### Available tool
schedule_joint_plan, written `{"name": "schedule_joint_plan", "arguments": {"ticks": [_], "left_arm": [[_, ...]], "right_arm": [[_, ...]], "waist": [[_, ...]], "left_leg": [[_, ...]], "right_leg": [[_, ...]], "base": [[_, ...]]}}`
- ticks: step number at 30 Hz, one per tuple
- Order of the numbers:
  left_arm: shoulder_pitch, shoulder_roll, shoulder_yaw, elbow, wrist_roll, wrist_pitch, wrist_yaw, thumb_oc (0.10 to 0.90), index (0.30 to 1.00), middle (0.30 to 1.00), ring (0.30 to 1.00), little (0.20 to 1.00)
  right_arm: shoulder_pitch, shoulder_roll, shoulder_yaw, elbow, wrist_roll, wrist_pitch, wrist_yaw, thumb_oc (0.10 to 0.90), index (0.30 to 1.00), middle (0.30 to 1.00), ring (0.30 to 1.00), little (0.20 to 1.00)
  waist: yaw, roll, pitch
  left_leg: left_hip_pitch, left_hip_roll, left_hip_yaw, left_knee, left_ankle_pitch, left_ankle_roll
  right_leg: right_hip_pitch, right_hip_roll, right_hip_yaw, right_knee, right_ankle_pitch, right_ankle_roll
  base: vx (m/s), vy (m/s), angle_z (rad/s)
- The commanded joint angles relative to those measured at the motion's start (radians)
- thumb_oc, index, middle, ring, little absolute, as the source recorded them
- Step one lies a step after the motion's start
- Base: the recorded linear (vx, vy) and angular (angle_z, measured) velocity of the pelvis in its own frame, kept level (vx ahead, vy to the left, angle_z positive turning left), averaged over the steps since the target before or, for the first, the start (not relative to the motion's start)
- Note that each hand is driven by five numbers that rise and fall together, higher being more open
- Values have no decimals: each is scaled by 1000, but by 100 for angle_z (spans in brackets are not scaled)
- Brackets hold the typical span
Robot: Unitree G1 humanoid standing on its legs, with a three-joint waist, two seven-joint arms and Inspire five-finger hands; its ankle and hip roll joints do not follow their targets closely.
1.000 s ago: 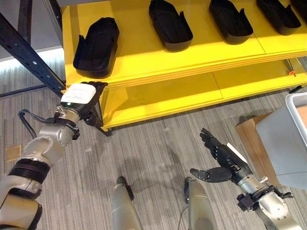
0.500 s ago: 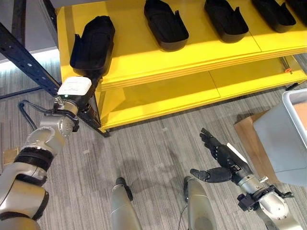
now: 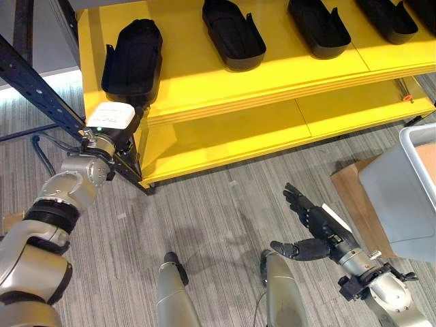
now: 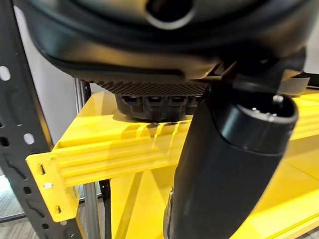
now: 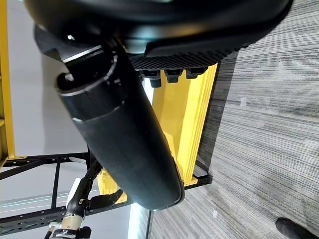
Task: Move parts from the plastic box to the shelf.
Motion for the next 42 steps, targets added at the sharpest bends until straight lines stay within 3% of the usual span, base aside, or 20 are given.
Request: {"name": "schedule_joint_plan", "arguments": {"ticks": [1,5,6,10,11,13,14,16,17,18,19,20,42], "left_arm": [[-135,15,9,17,-46,5,55,900,1000,1000,1000,1000],[-149,15,2,13,-55,5,52,900,1000,1000,1000,1000],[-157,14,-2,15,-56,5,52,900,1000,1000,1000,1000],[-179,10,-15,14,-58,7,47,900,1000,1000,1000,1000],[-184,11,-18,14,-59,7,44,900,1000,1000,1000,1000],[-197,11,-24,14,-62,7,39,900,1000,1000,1000,1000],[-203,13,-29,12,-63,7,36,900,1000,1000,1000,1000],[-217,18,-35,5,-67,7,28,900,1000,1000,1000,1000],[-216,18,-35,5,-67,7,27,900,1000,1000,1000,1000],[-220,21,-37,1,-68,6,26,900,1000,1000,1000,1000],[-219,21,-37,2,-68,6,26,900,1000,1000,1000,1000],[-230,26,-46,-1,-67,4,20,900,1000,1000,1000,1000],[-261,20,-58,6,-86,4,0,900,1000,1000,1000,1000]], "right_arm": [[-1,-24,-29,-80,51,-86,0,900,1000,1000,1000,1000],[2,-24,-28,-80,53,-84,3,900,1000,1000,1000,1000],[0,-23,-29,-78,55,-84,3,900,1000,1000,1000,1000],[2,-23,-27,-73,56,-80,4,900,1000,1000,1000,1000],[3,-23,-25,-72,57,-79,5,900,1000,1000,1000,1000],[2,-24,-24,-69,55,-77,6,900,1000,1000,1000,1000],[2,-26,-24,-68,55,-77,7,900,1000,1000,1000,1000],[-1,-26,-24,-66,52,-76,9,900,1000,1000,1000,1000],[0,-26,-23,-65,52,-76,9,900,1000,1000,1000,1000],[-1,-25,-23,-65,53,-75,11,900,1000,1000,1000,1000],[0,-26,-22,-64,53,-75,11,900,1000,1000,1000,1000],[-3,-25,-22,-63,56,-74,14,900,1000,1000,1000,1000],[1,-19,-18,-48,50,-65,23,900,1000,1000,1000,1000]], "waist": [[-16,13,-77],[-17,14,-80],[-16,16,-77],[-16,17,-81],[-18,15,-85],[-17,18,-83],[-18,17,-86],[-17,19,-84],[-18,17,-87],[-17,19,-84],[-18,17,-87],[-18,21,-86],[-21,21,-97]], "left_leg": [[11,12,-50,-75,40,-4],[9,13,-50,-72,40,-5],[-1,13,-48,-81,65,5],[0,12,-49,-82,66,5],[9,13,-51,-73,39,-5],[2,13,-49,-87,66,4],[12,13,-51,-79,41,-5],[3,13,-50,-88,67,4],[12,13,-52,-78,41,-5],[5,13,-49,-89,67,4],[13,13,-51,-79,41,-6],[5,13,-50,-91,69,4],[9,10,-45,-92,67,4]], "right_leg": [[53,-14,-4,-11,-24,-34],[50,-13,-3,-7,-24,-34],[39,-12,-6,-12,-1,-38],[38,-12,-7,-9,-1,-39],[49,-12,-4,-4,-24,-34],[41,-11,-7,-12,-1,-39],[52,-12,-4,-6,-23,-34],[43,-10,-6,-12,0,-38],[53,-12,-3,-6,-23,-33],[44,-10,-6,-13,0,-38],[54,-11,-3,-7,-23,-33],[44,-10,-5,-14,1,-38],[50,-11,-4,-21,2,-36]], "base": [[0,0,0],[-19,2,0],[-75,8,0],[2,-3,0],[80,-17,0],[0,0,0],[0,0,0],[0,0,0],[-81,6,-1],[79,-11,-1],[-80,14,-1],[0,0,0],[0,0,0]]}}
